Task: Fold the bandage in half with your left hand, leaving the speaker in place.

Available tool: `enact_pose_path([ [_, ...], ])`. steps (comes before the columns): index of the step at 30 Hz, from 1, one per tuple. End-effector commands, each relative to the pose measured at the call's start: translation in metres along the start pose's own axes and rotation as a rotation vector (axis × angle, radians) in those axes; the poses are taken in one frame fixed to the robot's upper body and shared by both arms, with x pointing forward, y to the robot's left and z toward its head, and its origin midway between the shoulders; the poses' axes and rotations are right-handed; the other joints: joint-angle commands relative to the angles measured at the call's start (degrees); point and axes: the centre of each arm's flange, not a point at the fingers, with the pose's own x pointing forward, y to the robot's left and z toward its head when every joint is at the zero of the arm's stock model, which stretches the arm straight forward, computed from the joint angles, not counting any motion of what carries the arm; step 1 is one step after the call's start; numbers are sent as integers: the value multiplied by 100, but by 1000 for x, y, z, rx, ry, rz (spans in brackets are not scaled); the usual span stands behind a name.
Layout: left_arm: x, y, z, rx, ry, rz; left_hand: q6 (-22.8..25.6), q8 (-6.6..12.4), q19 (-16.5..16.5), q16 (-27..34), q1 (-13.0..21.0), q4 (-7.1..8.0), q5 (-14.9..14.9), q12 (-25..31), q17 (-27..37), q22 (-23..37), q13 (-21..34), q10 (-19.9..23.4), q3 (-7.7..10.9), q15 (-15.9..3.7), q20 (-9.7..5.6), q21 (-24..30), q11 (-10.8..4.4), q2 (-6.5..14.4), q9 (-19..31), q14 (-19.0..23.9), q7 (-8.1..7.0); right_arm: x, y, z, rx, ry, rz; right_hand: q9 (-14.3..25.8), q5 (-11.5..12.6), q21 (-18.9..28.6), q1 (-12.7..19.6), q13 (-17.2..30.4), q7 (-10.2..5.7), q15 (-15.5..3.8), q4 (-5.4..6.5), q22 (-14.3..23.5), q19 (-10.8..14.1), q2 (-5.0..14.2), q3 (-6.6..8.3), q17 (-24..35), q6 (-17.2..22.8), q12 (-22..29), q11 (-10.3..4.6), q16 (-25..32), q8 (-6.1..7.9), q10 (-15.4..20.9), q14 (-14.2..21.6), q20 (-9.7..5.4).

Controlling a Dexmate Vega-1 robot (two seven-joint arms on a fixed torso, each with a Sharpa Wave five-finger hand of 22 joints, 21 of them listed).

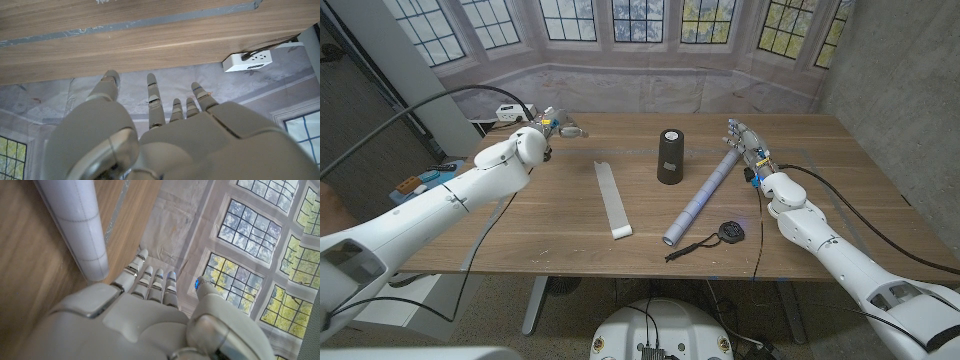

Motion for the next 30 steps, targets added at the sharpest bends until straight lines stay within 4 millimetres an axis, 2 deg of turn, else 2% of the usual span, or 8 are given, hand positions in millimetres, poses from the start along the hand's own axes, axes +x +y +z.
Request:
enact_pose_path([
  [1,7,-2,3,83,90,-40,163,56,-41,27,159,-19,44,27,14,14,11,-64,43,21,-80,37,70,78,28,-103,67,1,-2,-1,1,-6,-10,11,-2,31,59,17,2,-253,-32,15,64,-6,14,8,78,49,15,32,25,29,67,-312],
  [17,23,2,14,103,166,-156,760,154,-205,34,228,16,94,55,15,9,-5,-118,6,104,-26,32,183,83,27,-339,237,-1,-4,-2,0,-9,-12,7,0,29,85,14,15,-252,-63,14,100,-2,29,0,138,48,19,43,16,71,100,-298],
  [30,35,3,30,102,194,-202,903,142,-157,68,258,14,113,76,14,8,-13,-73,-9,173,57,68,264,86,27,-305,253,-8,-9,-4,9,-16,-23,5,2,26,98,13,31,-245,-81,14,125,1,38,-3,194,48,45,51,12,105,121,-285],
])
